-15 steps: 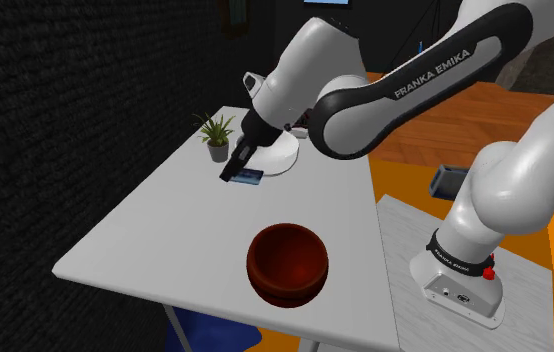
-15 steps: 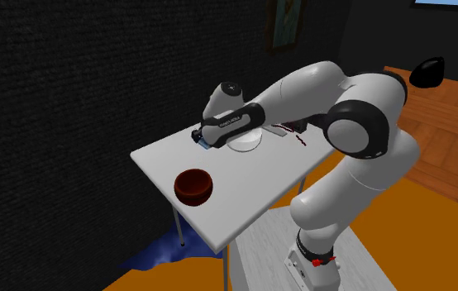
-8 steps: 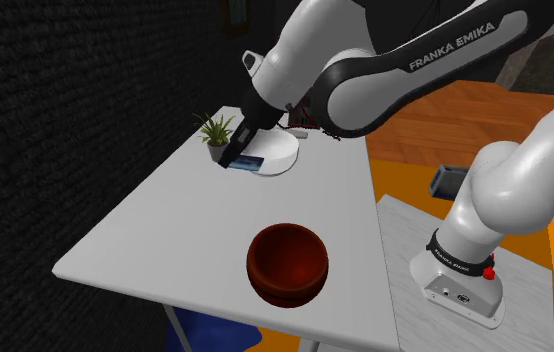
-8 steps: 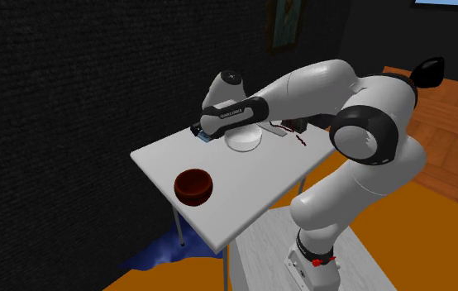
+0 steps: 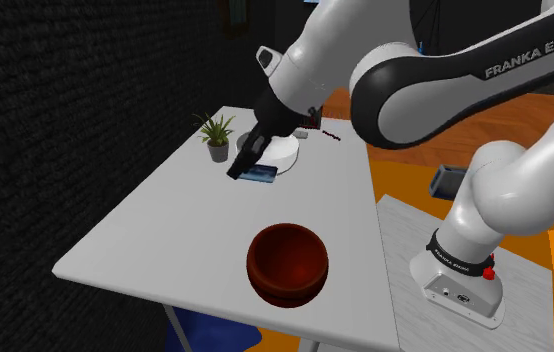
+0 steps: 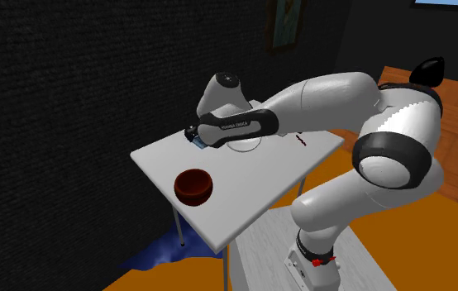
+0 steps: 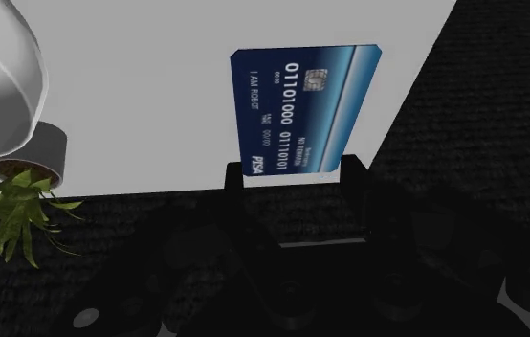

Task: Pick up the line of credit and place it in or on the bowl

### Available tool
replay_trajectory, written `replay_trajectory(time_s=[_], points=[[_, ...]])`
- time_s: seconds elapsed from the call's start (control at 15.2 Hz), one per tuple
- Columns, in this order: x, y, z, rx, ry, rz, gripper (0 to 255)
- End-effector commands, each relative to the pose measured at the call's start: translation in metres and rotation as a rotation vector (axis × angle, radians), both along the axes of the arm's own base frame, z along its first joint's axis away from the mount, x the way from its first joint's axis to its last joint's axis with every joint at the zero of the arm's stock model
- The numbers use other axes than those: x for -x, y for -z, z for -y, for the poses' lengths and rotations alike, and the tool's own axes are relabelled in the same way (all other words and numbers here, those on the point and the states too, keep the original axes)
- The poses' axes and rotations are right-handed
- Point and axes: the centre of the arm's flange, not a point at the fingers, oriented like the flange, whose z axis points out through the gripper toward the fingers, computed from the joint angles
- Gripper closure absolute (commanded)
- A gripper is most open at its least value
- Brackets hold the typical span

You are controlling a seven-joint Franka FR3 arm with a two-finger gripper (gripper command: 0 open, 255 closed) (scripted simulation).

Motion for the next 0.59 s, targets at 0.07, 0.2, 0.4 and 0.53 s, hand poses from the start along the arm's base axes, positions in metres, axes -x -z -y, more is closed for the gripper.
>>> replay_trajectory(time_s=[0.07,0.2,0.4,0.53], points=[[0.036,-0.005,-0.013,0.0,0.002,0.0,255],[0.06,-0.007,-0.023,0.0,0.002,0.0,255],[0.097,-0.01,-0.038,0.0,0.002,0.0,255],[0.121,-0.013,-0.047,0.0,0.002,0.0,255]])
